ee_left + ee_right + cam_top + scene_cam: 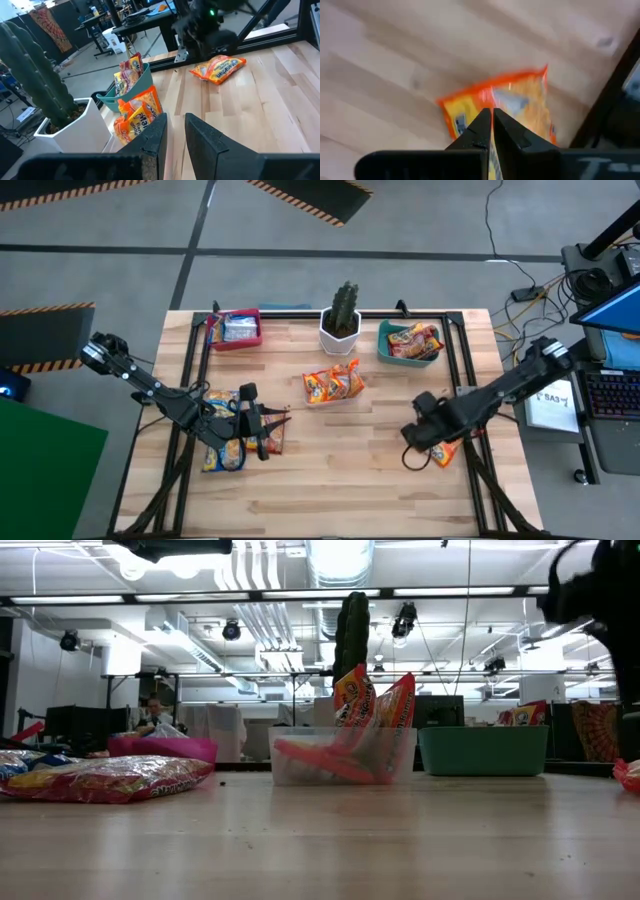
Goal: Sort Maruchan noodles
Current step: Put the orange noodle pack into the transparent bin
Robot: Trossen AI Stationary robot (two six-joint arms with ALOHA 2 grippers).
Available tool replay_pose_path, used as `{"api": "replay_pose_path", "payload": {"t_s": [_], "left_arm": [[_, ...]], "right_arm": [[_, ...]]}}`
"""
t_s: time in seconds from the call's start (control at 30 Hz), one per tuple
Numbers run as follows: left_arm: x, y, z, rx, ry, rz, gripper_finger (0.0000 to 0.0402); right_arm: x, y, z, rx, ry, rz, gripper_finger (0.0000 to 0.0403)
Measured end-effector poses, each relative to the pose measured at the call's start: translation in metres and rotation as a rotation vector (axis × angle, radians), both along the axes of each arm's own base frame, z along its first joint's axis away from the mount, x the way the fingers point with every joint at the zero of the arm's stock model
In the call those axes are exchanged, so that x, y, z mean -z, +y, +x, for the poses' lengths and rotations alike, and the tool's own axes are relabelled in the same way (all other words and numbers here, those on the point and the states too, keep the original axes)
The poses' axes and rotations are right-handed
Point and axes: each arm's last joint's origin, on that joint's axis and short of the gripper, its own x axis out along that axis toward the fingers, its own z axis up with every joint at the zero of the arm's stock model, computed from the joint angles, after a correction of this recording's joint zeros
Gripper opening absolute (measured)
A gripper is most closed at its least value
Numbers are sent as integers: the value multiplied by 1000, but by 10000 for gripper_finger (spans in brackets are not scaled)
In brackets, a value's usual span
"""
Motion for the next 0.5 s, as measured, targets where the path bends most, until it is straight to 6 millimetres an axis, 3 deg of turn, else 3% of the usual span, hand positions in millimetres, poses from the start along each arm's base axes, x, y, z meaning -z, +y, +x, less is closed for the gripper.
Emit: {"api": "replay_pose_path", "payload": {"t_s": [0.27, 0.37, 0.5], "left_arm": [[0, 0, 0, 0, -1, -1, 52], [-1, 0, 0, 0, -6, -4, 52], [-2, 0, 1, 0, -22, -14, 52]], "right_arm": [[51, 17, 19, -12, 222, 84, 9], [54, 26, 45, -98, 53, 63, 8], [24, 39, 86, -270, -331, -143, 8]]}}
